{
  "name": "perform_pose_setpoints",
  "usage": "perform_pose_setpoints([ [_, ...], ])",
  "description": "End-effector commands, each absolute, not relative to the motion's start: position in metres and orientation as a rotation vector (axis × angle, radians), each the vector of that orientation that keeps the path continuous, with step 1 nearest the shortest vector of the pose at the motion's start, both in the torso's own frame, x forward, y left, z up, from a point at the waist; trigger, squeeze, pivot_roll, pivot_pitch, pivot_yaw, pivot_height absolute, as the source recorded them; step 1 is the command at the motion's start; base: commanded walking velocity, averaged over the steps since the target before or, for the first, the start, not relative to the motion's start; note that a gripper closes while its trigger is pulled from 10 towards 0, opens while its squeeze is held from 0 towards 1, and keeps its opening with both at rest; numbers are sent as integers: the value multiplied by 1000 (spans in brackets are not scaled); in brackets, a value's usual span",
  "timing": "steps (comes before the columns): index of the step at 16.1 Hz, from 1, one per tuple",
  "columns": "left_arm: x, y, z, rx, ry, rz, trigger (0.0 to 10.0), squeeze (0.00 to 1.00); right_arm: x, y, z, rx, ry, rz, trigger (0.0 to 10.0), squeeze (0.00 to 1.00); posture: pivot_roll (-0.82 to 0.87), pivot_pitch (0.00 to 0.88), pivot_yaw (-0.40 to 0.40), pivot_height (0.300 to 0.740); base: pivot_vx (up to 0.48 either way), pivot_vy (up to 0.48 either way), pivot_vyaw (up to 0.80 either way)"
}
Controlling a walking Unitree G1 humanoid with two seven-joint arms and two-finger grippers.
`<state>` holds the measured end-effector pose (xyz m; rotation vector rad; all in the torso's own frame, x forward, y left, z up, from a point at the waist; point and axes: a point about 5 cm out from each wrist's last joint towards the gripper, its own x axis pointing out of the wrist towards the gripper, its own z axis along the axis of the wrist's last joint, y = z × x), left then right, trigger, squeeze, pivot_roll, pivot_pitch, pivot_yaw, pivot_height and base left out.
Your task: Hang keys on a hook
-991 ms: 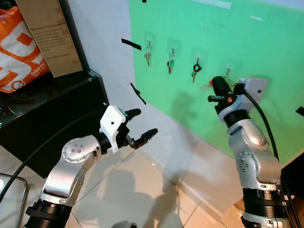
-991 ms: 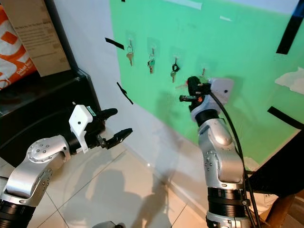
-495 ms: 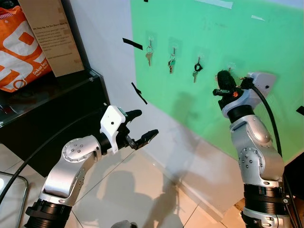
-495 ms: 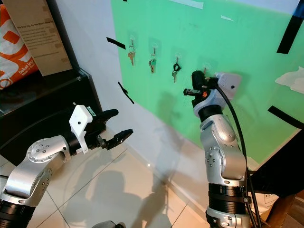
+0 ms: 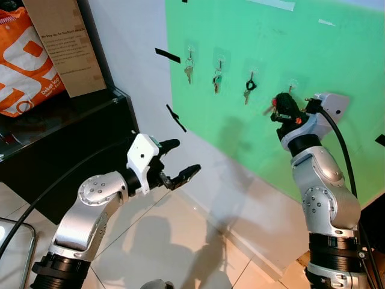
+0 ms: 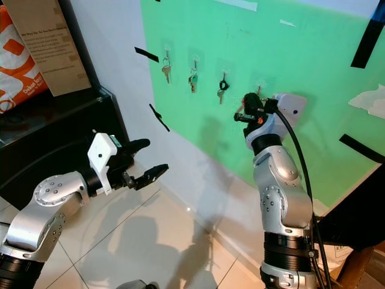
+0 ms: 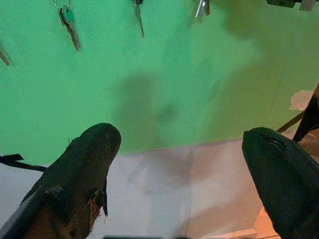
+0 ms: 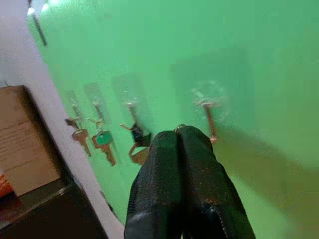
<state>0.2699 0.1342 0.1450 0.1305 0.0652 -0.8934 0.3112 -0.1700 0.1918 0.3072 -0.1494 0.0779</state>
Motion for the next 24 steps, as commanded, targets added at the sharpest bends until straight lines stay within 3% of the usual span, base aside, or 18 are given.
perform_pose_setpoints([
  [1,269,135,148,145,62,-907,10000,0,313,-172,196,322,-154,60,10000,0,-43,0,48,740,0,0,0],
  [5,269,134,148,144,64,-911,10000,0,313,-180,193,345,-139,18,10000,0,-44,0,47,740,0,0,0],
  [19,269,135,148,153,63,-912,10000,0,311,-168,179,293,-50,74,10000,0,-38,0,45,740,0,0,0],
  [20,269,135,148,152,55,-905,10000,0,310,-169,178,295,-52,69,10000,180,-38,0,44,740,0,0,0],
  [21,270,135,148,151,53,-903,10000,0,310,-170,177,296,-54,65,10000,180,-38,0,44,740,0,0,0],
  [22,270,135,149,144,48,-899,10000,0,308,-173,175,287,-63,58,10000,1000,-42,0,46,740,0,0,0],
  [24,270,134,150,116,40,-899,10000,0,306,-176,169,267,-54,51,10000,1000,-51,0,50,740,0,0,0],
])
